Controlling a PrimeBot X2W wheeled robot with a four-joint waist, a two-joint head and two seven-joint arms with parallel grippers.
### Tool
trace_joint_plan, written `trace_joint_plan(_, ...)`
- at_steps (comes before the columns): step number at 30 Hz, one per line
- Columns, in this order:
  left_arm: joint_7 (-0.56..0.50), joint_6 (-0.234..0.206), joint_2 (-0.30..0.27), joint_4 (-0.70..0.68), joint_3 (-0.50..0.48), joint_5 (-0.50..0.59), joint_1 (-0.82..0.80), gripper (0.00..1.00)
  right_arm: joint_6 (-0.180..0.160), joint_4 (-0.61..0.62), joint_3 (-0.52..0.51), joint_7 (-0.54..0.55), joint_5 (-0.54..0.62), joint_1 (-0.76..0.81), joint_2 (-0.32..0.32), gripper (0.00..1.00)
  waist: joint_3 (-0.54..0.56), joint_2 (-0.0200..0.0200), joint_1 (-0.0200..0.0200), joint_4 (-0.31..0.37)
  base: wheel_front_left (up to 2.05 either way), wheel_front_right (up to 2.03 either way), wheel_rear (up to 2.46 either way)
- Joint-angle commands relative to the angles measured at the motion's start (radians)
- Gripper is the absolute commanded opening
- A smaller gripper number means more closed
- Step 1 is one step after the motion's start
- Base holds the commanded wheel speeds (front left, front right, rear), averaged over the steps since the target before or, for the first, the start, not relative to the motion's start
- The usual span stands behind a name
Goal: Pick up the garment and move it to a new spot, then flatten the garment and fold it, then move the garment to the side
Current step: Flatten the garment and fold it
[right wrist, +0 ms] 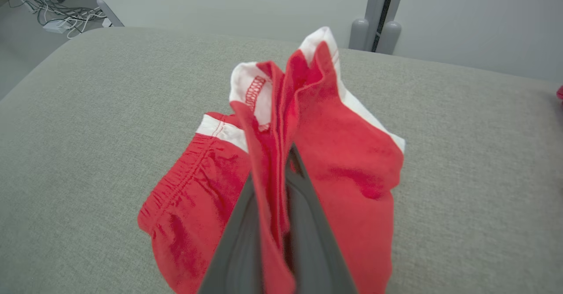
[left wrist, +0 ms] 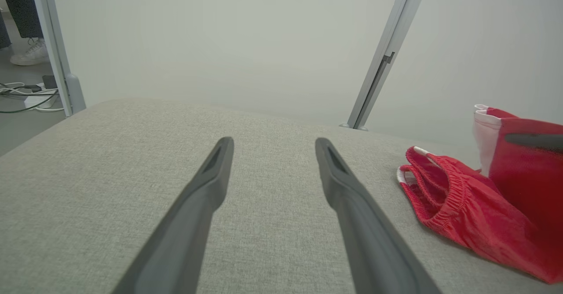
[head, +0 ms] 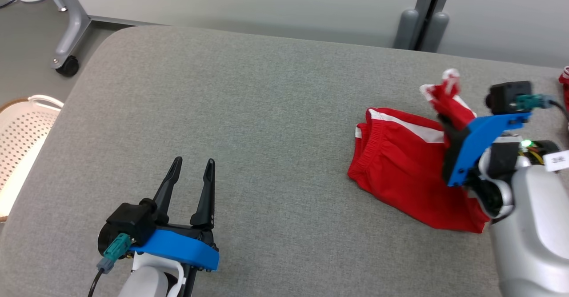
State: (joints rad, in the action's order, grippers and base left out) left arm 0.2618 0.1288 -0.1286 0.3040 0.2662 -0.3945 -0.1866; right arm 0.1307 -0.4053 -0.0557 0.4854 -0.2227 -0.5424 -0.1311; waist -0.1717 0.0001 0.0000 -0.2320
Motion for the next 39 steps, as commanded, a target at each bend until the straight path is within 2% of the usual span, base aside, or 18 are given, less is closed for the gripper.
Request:
trace_joint_plan(1,0.004,0.002,-0.004,0.001,0.0,0.0,0.002,1.0,0.0,-0.009,0.019,0.002,-0.002,-0.014,0.01,0.0,-0.004,-0.0001,0.0,-0.008,0.0,0.0,0.0)
trace_joint_plan(5,0.004,0.002,-0.001,0.003,0.003,-0.005,-0.002,1.0,0.0,-0.044,0.062,0.001,0.003,-0.032,0.031,0.0,-0.008,-0.0001,0.0,-0.021,0.0,0.0,0.0)
trace_joint_plan(11,0.004,0.002,0.0,0.003,0.012,-0.008,-0.016,1.0,0.0,-0.163,0.121,-0.006,0.011,-0.079,0.059,0.0,-0.025,-0.0001,0.0,-0.037,0.0,0.0,0.0)
trace_joint_plan(12,0.004,0.002,0.0,0.003,0.011,-0.008,-0.018,1.0,0.0,-0.182,0.126,-0.013,0.003,-0.087,0.063,0.09,-0.026,-0.0001,0.0,-0.039,0.0,0.0,0.0)
trace_joint_plan(13,0.004,0.002,0.001,0.003,0.011,-0.009,-0.019,1.0,0.0,-0.195,0.128,-0.027,-0.006,-0.096,0.067,0.93,-0.028,-0.0001,0.0,-0.041,0.0,0.0,0.0)
trace_joint_plan(14,0.004,0.002,0.001,0.003,0.01,-0.009,-0.021,1.0,0.0,-0.21,0.136,-0.035,-0.015,-0.104,0.07,1.0,-0.029,-0.0001,0.0,-0.043,0.0,0.0,0.0)
trace_joint_plan(18,0.004,0.002,0.002,0.004,0.004,-0.007,-0.021,1.0,0.0,-0.23,0.172,-0.053,-0.144,-0.131,0.079,1.0,-0.029,-0.0001,0.0,-0.043,0.0,0.0,0.0)
trace_joint_plan(21,0.004,0.002,0.001,0.003,-0.003,-0.002,-0.016,1.0,0.0,-0.182,0.231,-0.069,-0.276,-0.147,0.08,1.0,-0.02,-0.0001,0.0,-0.038,0.0,0.0,0.0)
trace_joint_plan(24,0.004,0.002,-0.006,0.001,-0.011,0.005,-0.003,1.0,0.0,-0.111,0.255,-0.104,-0.334,-0.146,0.078,1.0,-0.008,-0.0001,0.0,-0.024,0.0,0.0,0.0)
trace_joint_plan(30,0.004,0.002,-0.01,-0.002,-0.035,0.01,0.017,1.0,0.0,0.015,0.225,-0.19,-0.261,-0.077,-0.04,1.0,0.012,-0.0001,0.0,0.009,0.0,0.0,0.0)
trace_joint_plan(33,0.004,0.002,-0.007,-0.005,-0.04,0.01,0.023,1.0,0.0,0.056,0.17,-0.22,-0.22,-0.016,-0.083,1.0,0.015,-0.0001,0.0,0.023,0.0,0.0,0.0)
trace_joint_plan(39,0.004,0.002,-0.003,-0.005,-0.035,0.002,0.024,1.0,0.0,0.069,0.067,-0.237,-0.145,0.117,-0.098,1.0,0.013,-0.0001,0.0,0.037,0.0,0.0,0.0)
